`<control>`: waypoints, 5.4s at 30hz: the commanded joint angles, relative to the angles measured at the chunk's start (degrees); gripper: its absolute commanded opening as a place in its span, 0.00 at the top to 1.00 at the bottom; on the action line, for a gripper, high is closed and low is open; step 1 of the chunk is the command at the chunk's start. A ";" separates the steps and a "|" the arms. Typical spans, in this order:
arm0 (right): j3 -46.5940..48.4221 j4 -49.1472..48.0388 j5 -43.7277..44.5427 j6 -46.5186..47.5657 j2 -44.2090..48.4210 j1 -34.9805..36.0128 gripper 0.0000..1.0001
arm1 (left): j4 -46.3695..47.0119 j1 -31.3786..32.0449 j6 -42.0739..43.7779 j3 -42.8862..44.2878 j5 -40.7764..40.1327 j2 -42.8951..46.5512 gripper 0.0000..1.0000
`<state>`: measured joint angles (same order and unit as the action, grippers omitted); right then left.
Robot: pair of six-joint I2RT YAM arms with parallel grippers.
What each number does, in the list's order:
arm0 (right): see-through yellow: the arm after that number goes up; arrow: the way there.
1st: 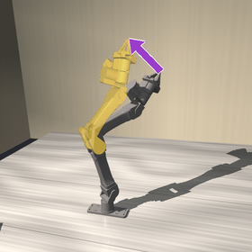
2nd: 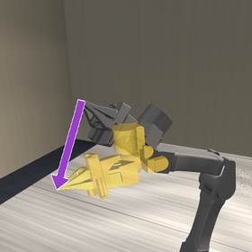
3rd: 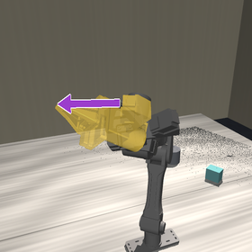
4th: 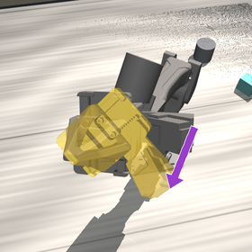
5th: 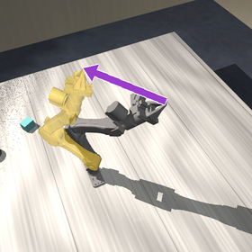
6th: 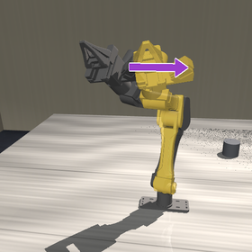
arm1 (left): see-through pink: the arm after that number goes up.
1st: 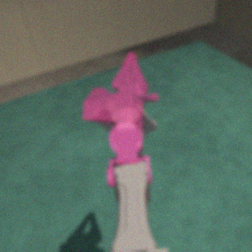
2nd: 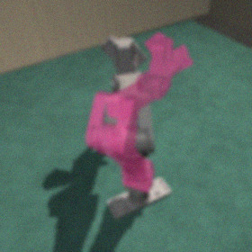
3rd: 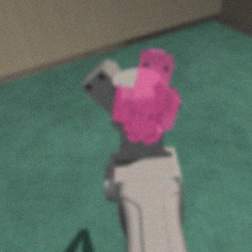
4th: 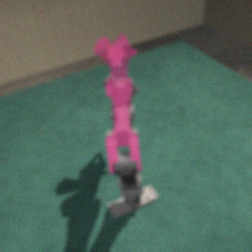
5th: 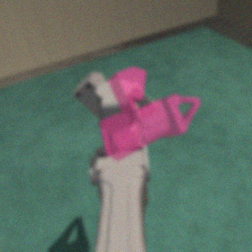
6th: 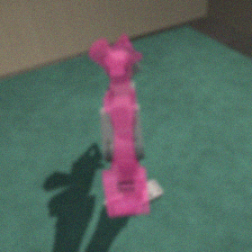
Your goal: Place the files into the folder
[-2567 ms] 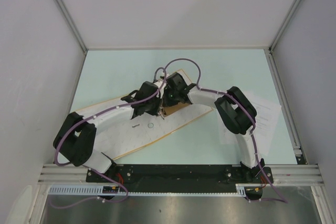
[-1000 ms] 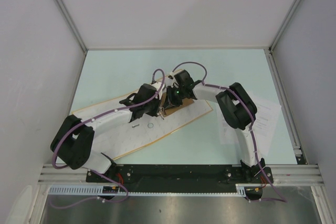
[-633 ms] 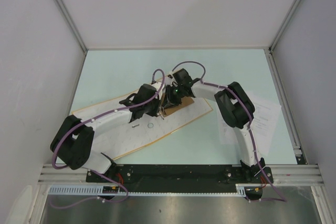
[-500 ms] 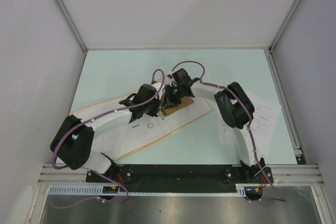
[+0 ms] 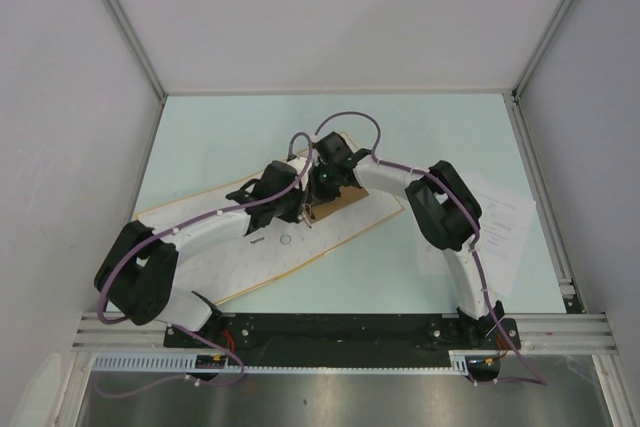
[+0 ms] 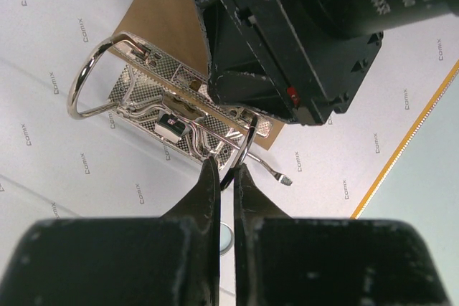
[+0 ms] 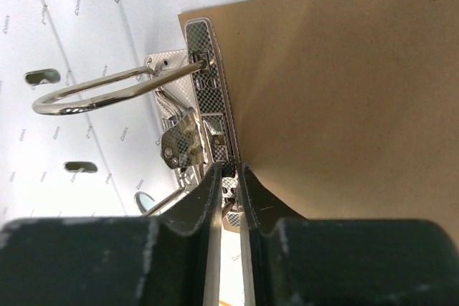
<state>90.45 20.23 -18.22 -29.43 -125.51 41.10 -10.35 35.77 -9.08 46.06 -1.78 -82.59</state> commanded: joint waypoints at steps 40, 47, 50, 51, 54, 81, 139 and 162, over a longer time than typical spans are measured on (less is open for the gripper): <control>-9.86 4.12 1.08 7.54 1.59 3.28 0.84 | -2.57 0.35 -11.84 -5.55 1.34 5.42 1.00; -9.95 5.44 0.20 9.30 1.67 3.37 0.84 | -2.40 0.35 -11.66 -5.63 1.34 5.42 1.00; -9.95 6.57 0.81 10.18 2.20 3.37 0.84 | -2.57 0.35 -11.49 -5.46 1.34 4.81 1.00; -9.95 6.75 1.25 10.97 2.38 3.28 0.84 | -2.66 0.35 -11.48 -5.37 1.34 4.72 1.00; -9.95 7.46 0.90 11.85 2.20 2.84 0.84 | -2.66 0.35 -11.48 -5.46 1.25 4.72 1.00; -9.95 9.48 -3.33 18.36 1.50 2.31 0.81 | -2.75 -0.09 -10.69 -5.46 1.34 4.54 1.00; -16.01 0.62 2.42 5.01 11.49 4.27 0.66 | 4.72 -0.79 -14.47 -17.06 3.45 11.83 1.00; -14.52 -15.57 -13.16 -12.23 6.86 -3.83 0.59 | 8.68 -0.44 -19.92 -20.48 7.67 15.43 1.00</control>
<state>75.53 11.18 -30.87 -37.80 -117.89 38.63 3.55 34.61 -18.33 28.71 0.16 -68.69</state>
